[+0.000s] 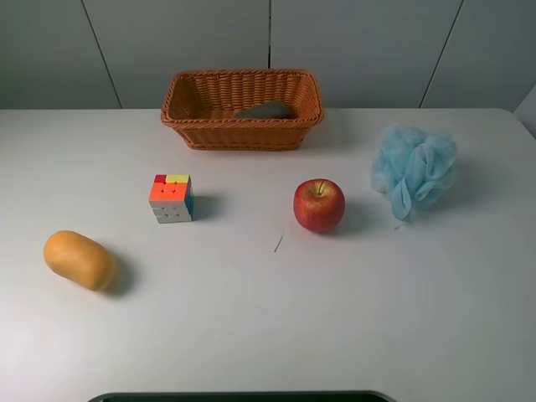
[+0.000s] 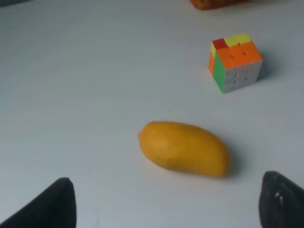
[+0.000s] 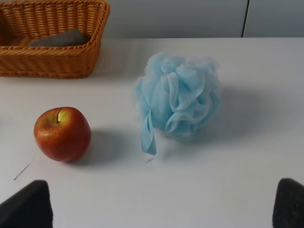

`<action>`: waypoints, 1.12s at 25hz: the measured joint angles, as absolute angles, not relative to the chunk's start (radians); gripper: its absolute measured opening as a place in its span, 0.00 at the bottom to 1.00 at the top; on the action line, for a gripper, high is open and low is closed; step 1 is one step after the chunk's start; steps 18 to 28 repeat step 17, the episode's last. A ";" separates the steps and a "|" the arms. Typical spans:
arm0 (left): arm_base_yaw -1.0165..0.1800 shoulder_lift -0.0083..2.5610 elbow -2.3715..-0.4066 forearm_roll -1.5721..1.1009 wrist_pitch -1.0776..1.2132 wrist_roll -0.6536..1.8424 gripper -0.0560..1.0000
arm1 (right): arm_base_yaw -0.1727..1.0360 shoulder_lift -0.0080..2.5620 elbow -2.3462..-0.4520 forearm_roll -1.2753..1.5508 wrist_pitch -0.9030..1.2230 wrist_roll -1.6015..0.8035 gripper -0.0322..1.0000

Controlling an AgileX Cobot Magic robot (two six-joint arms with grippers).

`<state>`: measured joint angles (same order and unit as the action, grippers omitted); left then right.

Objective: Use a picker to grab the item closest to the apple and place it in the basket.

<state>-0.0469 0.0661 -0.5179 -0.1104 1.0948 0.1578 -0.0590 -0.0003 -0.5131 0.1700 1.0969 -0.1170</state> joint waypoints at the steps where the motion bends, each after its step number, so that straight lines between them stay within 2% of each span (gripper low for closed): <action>1: -0.040 0.039 -0.518 -0.110 1.095 0.158 0.75 | -0.059 0.000 -0.513 0.170 1.097 -0.117 0.71; 28: -0.032 0.000 -0.518 -0.119 1.093 0.162 0.75 | -0.059 0.000 -0.513 0.170 1.097 -0.117 0.71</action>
